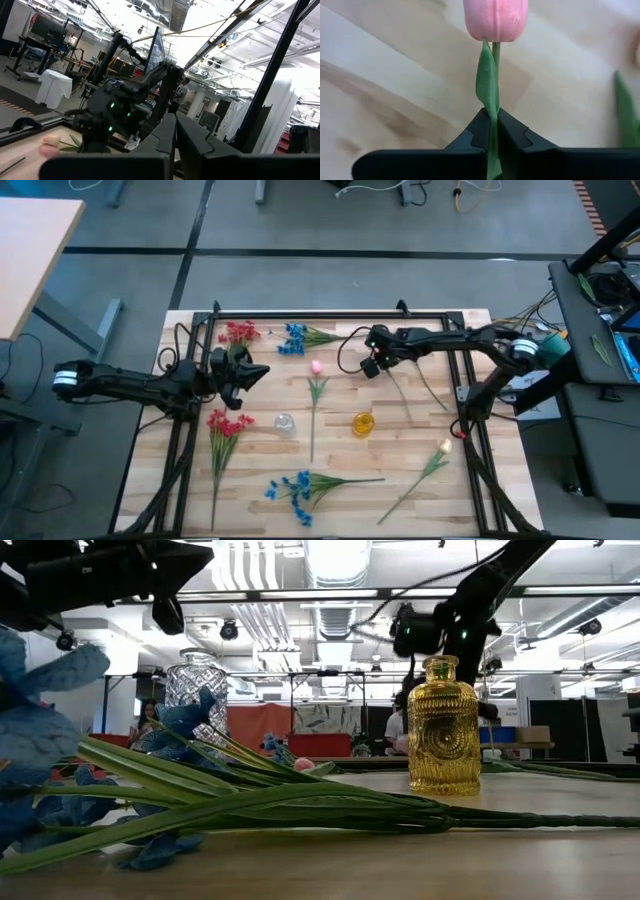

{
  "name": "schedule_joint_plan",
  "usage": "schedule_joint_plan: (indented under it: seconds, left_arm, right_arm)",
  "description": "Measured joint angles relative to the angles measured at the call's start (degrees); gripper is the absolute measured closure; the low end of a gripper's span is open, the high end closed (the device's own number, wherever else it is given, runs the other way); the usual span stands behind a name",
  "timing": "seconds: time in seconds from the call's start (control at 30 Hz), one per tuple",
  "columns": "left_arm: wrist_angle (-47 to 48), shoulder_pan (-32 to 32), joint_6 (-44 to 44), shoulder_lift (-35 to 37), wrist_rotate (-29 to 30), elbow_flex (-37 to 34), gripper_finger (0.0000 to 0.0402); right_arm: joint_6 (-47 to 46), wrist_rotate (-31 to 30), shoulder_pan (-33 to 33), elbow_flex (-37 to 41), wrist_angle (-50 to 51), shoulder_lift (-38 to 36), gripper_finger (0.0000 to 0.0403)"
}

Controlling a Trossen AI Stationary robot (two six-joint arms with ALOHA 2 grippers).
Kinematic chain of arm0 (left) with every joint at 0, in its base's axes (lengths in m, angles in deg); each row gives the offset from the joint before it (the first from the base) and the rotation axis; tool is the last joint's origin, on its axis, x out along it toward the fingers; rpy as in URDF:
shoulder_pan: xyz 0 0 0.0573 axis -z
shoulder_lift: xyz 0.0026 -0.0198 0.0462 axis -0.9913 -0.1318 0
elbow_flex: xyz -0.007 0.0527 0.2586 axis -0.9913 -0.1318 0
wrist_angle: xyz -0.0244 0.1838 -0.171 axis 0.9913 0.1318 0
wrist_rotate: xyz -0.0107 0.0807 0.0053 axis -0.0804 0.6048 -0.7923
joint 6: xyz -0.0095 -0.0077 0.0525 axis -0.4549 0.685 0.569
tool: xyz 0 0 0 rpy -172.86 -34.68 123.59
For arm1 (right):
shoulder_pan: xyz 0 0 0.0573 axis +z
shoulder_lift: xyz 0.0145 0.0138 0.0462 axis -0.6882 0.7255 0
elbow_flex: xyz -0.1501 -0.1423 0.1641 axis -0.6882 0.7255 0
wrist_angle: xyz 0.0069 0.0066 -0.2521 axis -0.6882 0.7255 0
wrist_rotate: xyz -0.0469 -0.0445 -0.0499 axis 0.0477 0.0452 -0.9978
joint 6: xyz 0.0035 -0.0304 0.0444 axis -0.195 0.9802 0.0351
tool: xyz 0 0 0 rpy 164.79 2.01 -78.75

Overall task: Sort flowers into vase by color
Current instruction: Put the right pink flower into the yellow vase

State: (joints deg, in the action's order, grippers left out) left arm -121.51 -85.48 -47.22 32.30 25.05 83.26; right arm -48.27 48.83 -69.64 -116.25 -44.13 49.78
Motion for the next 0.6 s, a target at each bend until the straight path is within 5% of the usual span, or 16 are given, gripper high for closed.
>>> schedule_joint_plan:
  seconds: [0.3, 0.6]
  left_arm:
    - [0.31, 0.00, -0.01, -1.80, 0.00, -0.02, 0.0402]
    - [0.08, 0.00, -1.70, -4.09, 0.00, 0.00, 0.0402]
  right_arm:
    - [6.23, -0.31, 5.51, 0.79, -10.79, -18.22, 0.0390]
    - [19.50, -3.71, 19.17, 11.84, -43.26, -35.41, 0.0390]
